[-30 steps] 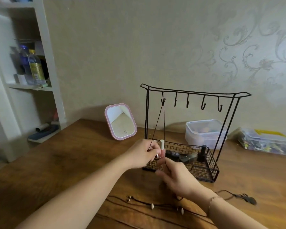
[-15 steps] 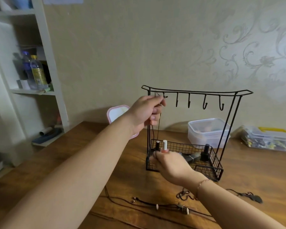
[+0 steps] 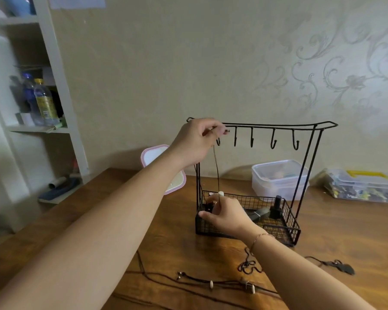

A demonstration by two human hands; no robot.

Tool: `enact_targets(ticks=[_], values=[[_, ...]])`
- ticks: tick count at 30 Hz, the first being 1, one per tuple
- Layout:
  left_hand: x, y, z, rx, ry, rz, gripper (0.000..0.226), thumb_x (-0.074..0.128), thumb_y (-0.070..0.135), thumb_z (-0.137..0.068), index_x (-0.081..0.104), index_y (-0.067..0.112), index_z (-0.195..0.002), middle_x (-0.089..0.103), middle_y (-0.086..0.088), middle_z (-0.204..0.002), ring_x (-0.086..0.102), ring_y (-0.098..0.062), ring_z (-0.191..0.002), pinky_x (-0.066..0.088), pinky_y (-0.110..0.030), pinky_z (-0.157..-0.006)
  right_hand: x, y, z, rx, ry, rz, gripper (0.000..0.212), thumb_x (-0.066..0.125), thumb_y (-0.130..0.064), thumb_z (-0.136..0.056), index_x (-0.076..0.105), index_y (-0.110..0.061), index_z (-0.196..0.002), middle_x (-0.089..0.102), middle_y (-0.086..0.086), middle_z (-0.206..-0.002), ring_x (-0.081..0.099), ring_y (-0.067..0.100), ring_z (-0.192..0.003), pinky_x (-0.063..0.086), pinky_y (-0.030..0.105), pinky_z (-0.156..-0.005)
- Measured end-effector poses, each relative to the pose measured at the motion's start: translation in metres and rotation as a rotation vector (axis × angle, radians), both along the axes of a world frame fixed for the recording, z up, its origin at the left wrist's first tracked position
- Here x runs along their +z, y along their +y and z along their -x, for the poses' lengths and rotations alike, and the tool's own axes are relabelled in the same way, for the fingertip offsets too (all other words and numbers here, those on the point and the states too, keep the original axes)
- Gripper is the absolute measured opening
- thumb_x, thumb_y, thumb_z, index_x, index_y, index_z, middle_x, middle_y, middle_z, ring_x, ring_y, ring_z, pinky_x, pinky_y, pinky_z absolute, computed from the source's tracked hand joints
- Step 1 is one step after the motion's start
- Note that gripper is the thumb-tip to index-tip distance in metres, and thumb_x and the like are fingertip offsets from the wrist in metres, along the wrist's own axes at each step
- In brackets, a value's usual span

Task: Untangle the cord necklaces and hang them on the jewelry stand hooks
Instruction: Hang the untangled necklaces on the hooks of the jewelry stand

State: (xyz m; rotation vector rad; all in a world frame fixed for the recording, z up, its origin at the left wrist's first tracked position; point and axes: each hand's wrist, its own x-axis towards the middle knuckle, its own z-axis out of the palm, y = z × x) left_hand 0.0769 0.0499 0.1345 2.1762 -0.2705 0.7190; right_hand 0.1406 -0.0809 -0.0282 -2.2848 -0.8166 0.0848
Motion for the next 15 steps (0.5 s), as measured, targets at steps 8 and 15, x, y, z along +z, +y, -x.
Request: enact_targets(ticks=[8, 15], values=[[-0.01, -0.005, -0.014, 0.027, -0.026, 0.229, 0.022, 0.062, 0.02, -0.098, 0.075, 0.009, -0.112, 0.025, 0.019, -0.081, 0.052, -0.005, -0.042, 0.028, -0.011, -0.047, 0.026, -0.02, 0.009, 0.018, -0.221, -0.468, 0.041, 0.053, -0.064, -0.089, 0.066, -0.027, -0.101, 0.069, -0.012, -0.088, 0.064, 0.003, -0.082, 0.054, 0.024, -0.071], [-0.038, -0.009, -0.016, -0.118, -0.04, 0.531, 0.022, 0.052, 0.022, -0.104, 0.073, 0.026, -0.104, 0.045, -0.001, -0.064, 0.036, -0.012, -0.05, 0.036, -0.029, -0.046, 0.034, -0.035, 0.008, -0.058, -0.34, -0.559, 0.038, 0.046, -0.051, -0.098, 0.067, -0.021, -0.092, 0.067, -0.006, -0.073, 0.064, 0.014, -0.068, 0.055, 0.043, -0.06]])
